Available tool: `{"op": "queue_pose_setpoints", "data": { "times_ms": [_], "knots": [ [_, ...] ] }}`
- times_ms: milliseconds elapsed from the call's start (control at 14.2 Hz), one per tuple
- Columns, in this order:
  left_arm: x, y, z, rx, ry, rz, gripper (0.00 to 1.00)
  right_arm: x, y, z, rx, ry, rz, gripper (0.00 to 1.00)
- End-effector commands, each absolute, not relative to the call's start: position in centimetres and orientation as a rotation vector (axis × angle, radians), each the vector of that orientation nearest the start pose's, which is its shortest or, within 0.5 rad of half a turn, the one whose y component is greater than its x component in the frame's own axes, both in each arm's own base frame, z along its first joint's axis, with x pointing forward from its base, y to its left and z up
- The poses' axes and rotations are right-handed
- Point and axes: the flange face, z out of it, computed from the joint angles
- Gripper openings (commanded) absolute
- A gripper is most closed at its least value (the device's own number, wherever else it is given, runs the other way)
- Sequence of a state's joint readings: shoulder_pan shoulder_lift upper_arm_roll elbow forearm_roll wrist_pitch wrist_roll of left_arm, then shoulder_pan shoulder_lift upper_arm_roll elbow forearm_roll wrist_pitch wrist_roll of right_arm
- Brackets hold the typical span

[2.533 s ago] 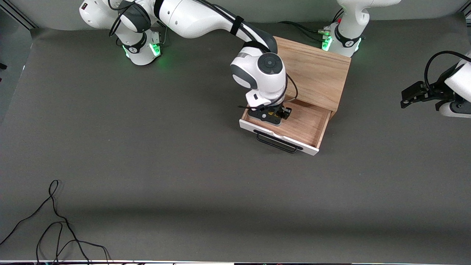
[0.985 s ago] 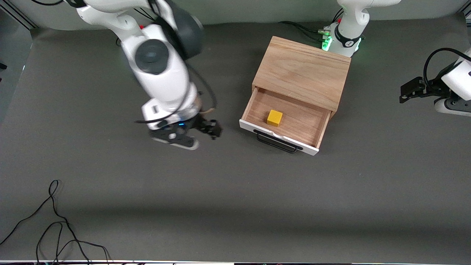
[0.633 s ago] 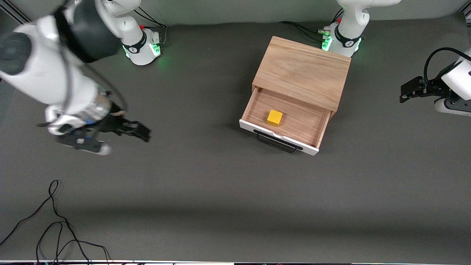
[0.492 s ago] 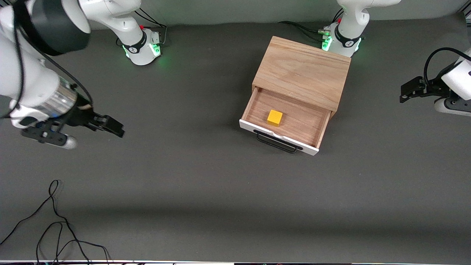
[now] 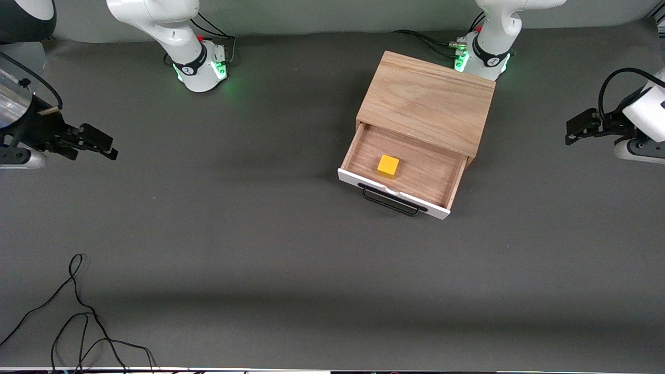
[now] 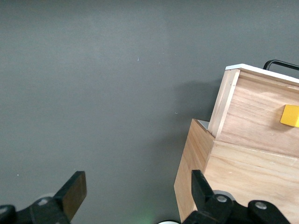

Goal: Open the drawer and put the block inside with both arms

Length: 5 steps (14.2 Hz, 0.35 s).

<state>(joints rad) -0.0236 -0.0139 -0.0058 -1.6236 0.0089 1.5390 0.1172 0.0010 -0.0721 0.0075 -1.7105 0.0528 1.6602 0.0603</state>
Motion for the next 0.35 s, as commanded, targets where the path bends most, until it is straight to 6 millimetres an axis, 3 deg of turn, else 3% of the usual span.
{"op": "queue_pose_setpoints", "data": {
  "times_ms": [0,281],
  "knots": [
    [53.9,-1.8,60.9,-3.104,0.209,0.118,1.00,53.6,-0.3,60.3,-3.107,0.043,-0.019,1.00],
    [53.8,-2.4,60.8,-3.103,0.111,0.130,1.00,54.5,-0.3,59.3,-3.111,0.043,0.007,1.00]
  ]
}}
